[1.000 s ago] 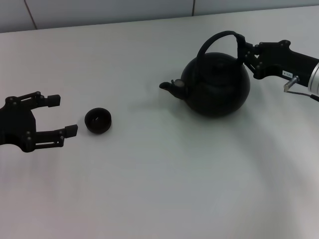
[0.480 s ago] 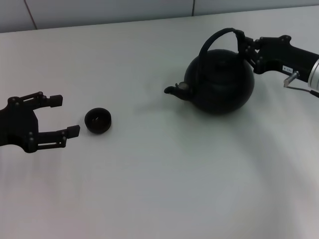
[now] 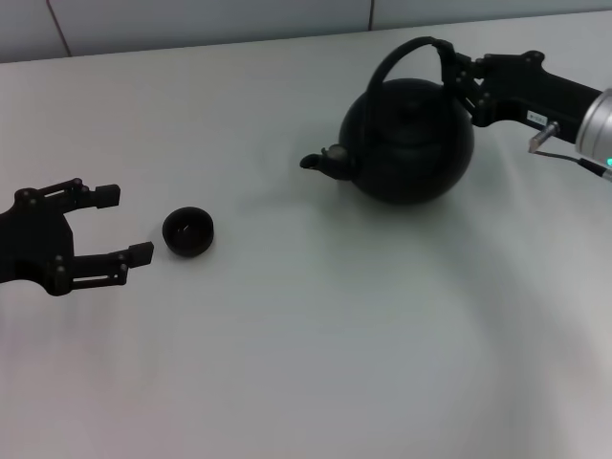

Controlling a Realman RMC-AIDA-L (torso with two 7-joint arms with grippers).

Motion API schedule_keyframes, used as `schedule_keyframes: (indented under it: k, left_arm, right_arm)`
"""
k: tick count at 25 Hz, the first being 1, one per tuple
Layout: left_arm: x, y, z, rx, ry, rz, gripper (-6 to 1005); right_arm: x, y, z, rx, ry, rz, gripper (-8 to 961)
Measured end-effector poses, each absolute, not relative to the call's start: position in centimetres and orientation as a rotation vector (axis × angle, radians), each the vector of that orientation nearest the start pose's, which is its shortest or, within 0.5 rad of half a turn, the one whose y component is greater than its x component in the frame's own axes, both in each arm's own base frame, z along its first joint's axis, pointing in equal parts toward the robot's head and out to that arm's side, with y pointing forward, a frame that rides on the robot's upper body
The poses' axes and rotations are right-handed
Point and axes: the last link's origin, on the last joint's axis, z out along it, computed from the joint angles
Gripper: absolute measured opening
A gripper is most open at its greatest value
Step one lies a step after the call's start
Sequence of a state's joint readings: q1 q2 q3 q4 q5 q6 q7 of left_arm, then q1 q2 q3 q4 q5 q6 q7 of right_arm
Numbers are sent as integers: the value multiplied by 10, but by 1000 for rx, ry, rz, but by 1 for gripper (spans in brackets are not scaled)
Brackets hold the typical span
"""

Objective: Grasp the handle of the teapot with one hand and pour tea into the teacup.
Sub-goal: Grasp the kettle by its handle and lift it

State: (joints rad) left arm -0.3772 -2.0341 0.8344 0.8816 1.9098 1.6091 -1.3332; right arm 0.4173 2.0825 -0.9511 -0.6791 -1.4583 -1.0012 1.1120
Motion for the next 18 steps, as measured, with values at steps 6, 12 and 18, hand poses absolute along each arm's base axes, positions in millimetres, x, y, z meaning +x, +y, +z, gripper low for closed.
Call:
schedule_keyframes:
  k: [6, 12, 18]
  left_arm:
    - [-275, 311, 38, -2742, -379, -559, 864]
    - [-275, 311, 38, -2742, -371, -556, 864]
    - [-276, 311, 38, -2741, -375, -554, 864]
  right_arm:
    - [276, 386, 14, -2207, 490, 614, 82]
    - [259, 393, 4, -2265, 433, 606, 82]
    - [242, 402, -1, -2304, 374, 607, 82]
